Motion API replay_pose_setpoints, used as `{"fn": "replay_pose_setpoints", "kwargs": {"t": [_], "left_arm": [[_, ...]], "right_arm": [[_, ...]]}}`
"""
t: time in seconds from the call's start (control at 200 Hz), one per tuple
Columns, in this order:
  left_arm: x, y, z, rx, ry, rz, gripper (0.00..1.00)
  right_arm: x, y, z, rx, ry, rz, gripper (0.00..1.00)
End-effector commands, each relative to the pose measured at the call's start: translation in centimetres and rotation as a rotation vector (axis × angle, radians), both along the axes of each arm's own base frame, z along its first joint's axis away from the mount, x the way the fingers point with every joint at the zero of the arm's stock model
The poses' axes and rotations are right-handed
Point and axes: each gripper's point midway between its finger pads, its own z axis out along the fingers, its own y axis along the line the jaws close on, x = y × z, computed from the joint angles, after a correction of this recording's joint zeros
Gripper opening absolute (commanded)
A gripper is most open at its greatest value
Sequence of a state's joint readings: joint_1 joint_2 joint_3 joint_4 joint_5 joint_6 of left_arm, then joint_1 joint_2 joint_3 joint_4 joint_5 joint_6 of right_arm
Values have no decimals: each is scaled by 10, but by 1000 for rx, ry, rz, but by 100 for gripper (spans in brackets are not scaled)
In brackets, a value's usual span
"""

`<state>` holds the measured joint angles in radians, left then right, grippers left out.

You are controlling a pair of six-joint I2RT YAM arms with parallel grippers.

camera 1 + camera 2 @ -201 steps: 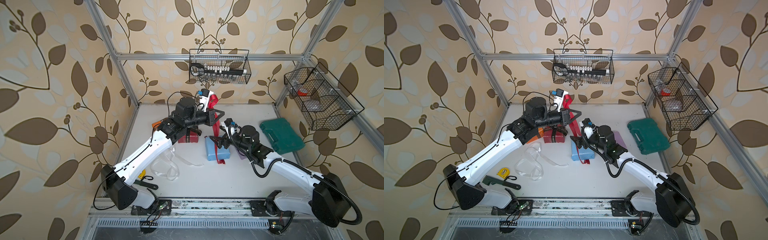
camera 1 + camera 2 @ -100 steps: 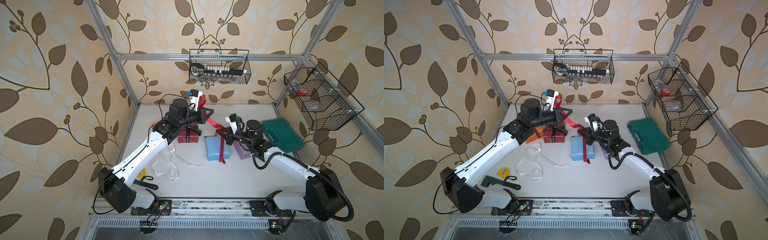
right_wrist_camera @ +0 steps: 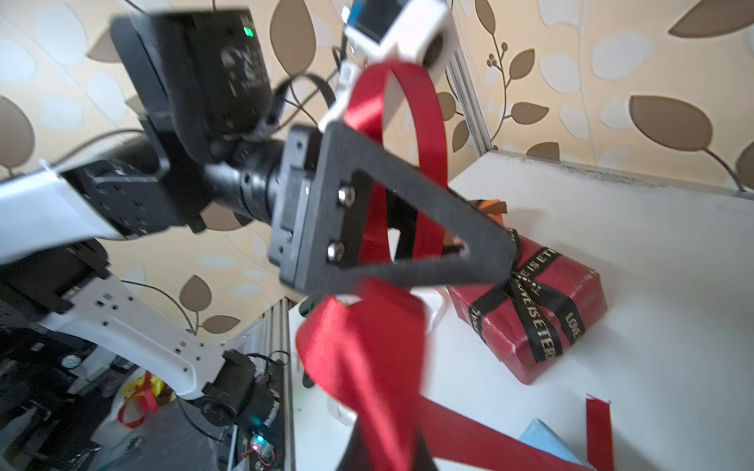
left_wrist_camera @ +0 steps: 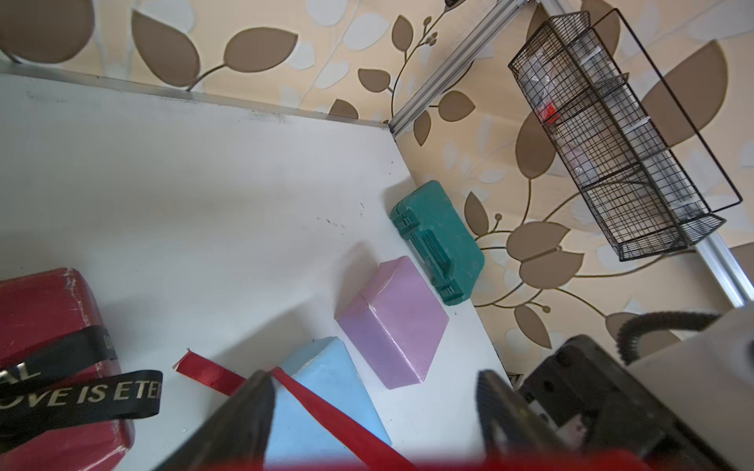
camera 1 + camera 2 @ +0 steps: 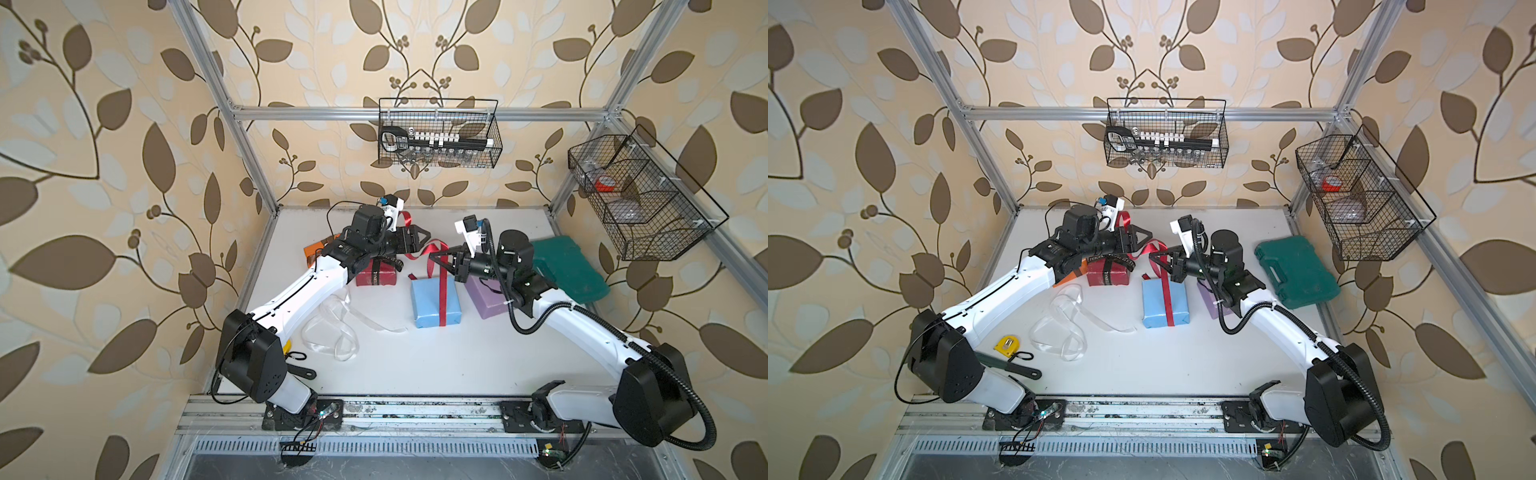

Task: Untie the ribbon bows on the gift boxes
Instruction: Pull the ribbon from the gift box.

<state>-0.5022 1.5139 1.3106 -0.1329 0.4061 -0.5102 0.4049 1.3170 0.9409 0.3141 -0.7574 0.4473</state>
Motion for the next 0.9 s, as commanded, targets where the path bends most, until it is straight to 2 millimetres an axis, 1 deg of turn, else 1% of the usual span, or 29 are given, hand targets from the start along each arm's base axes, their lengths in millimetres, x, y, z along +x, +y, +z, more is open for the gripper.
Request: {"fn": "replay_pose_setpoints", "kwargs": {"t": [0.0, 0.05, 0.065, 0.12, 0.13, 0.14, 0.145, 0.215, 0.31, 0.425, 0.49, 0.68, 0.895], "left_arm": [[-1, 12, 10, 6, -28, 44, 99], [-3, 17, 8, 17, -26, 59, 99], [-4, 18, 6, 21, -24, 64, 99], [-4, 22, -5, 47, -3, 82, 99], [-8, 25, 4, 39, -21, 87, 99], [-9, 27, 2, 43, -18, 92, 99], [-10, 27, 5, 41, -24, 94, 99], [-12, 35, -1, 61, -21, 120, 99], [-15, 46, -6, 83, -25, 158, 99], [-17, 57, -6, 101, -34, 192, 99], [-17, 60, -7, 106, -34, 201, 99], [-18, 59, -11, 103, -17, 187, 99], [-20, 57, -12, 95, -6, 176, 99]], "right_arm": [[7, 3, 26, 103, 116, 58, 0], [19, 3, 25, 119, 211, 48, 0], [23, 3, 22, 123, 250, 46, 0], [34, 4, 17, 167, 378, 57, 0], [36, 4, 18, 185, 403, 67, 0], [37, 5, 18, 193, 414, 70, 0], [37, 5, 17, 198, 428, 73, 0], [39, 7, 25, 276, 456, 106, 0], [44, 7, 34, 285, 458, 94, 0], [44, 5, 61, 300, 422, 93, 0], [43, 4, 82, 309, 392, 95, 0], [42, -12, 134, 318, 310, 64, 0], [40, -23, 177, 300, 228, 41, 0]]}}
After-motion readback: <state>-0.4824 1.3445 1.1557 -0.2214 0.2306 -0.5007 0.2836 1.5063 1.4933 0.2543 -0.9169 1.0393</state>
